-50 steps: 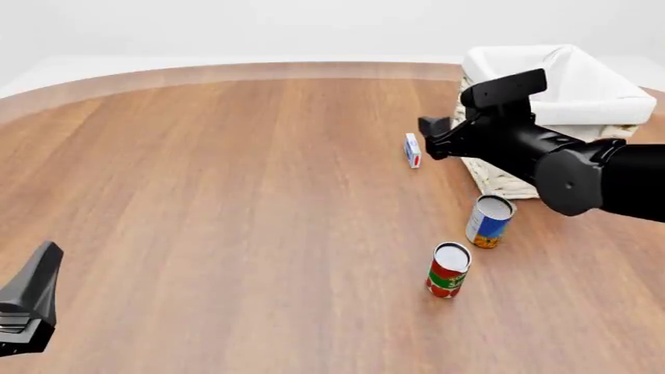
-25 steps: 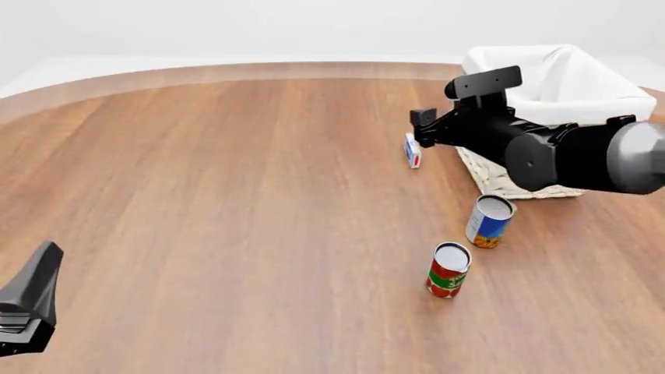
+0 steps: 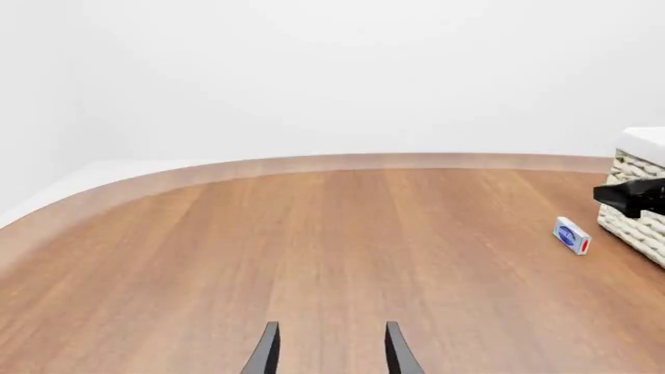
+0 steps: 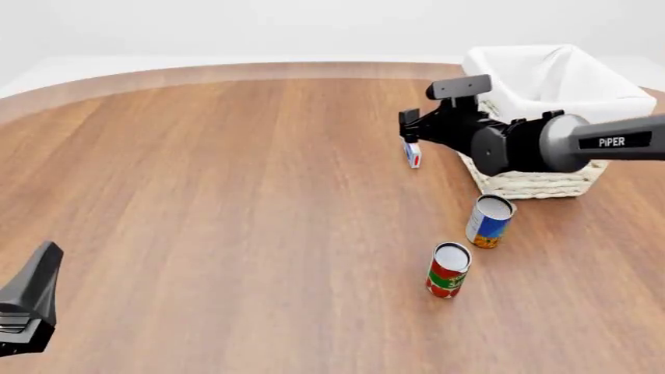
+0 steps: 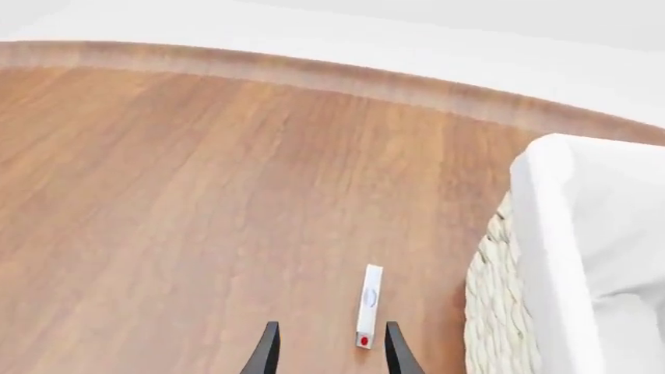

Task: Pick up the alphabet soup and the cream cheese box, and put them in the basket.

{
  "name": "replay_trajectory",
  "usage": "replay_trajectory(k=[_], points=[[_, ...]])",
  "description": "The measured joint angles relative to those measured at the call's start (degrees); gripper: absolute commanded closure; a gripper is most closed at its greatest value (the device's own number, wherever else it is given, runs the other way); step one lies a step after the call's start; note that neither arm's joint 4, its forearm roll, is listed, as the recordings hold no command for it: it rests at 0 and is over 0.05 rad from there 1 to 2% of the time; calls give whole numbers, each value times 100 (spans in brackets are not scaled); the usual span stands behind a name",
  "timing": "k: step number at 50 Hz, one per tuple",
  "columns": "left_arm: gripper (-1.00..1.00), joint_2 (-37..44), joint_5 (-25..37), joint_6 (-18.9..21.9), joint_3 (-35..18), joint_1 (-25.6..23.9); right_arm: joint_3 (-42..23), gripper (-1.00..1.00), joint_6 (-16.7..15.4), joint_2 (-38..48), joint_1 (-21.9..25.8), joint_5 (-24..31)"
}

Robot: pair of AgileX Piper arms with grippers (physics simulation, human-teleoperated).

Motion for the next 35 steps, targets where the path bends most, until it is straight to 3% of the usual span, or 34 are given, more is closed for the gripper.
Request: replay_trajectory(k=[35], points=[[-100, 0, 0, 0, 0, 0, -961, -100, 234, 1120, -216, 175]])
